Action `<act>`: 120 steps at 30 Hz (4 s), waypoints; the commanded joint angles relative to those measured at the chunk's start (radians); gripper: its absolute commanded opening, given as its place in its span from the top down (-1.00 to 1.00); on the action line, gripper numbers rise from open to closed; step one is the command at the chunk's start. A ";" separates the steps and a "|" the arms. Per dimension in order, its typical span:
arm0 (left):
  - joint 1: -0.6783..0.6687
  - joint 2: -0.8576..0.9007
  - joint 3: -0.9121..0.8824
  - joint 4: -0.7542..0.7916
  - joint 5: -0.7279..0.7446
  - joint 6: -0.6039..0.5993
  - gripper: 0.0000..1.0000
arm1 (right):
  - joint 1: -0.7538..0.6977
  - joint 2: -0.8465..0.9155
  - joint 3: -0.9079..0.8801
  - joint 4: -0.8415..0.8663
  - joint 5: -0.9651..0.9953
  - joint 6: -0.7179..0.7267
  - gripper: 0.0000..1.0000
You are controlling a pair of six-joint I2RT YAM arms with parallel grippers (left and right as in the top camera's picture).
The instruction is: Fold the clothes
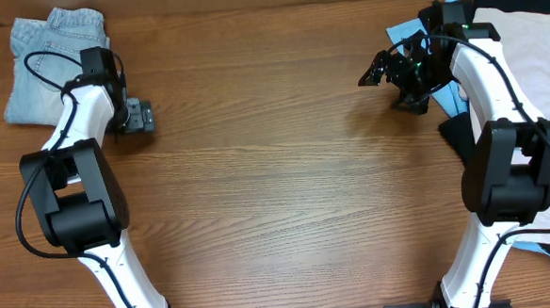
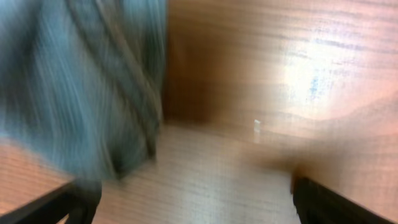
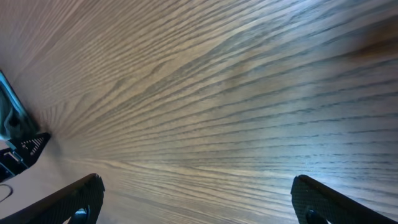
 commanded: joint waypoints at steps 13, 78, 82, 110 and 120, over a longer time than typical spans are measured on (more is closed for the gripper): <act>-0.230 -0.334 0.556 -0.457 0.032 -0.169 -1.00 | 0.010 -0.384 0.235 -0.375 0.091 -0.130 -1.00; -0.349 -0.383 0.554 -0.399 0.035 -0.200 -1.00 | 0.100 -2.141 -1.781 1.057 0.314 -0.262 -1.00; -0.349 -0.383 0.554 -0.399 0.035 -0.200 -1.00 | 0.100 -2.140 -1.781 1.057 0.314 -0.262 -1.00; -0.401 -0.909 0.375 -0.539 0.046 -0.149 -1.00 | 0.100 -2.140 -1.781 1.057 0.314 -0.262 -1.00; -0.399 -1.393 -0.726 0.436 0.070 -0.150 -0.99 | 0.100 -2.140 -1.781 1.057 0.314 -0.262 -1.00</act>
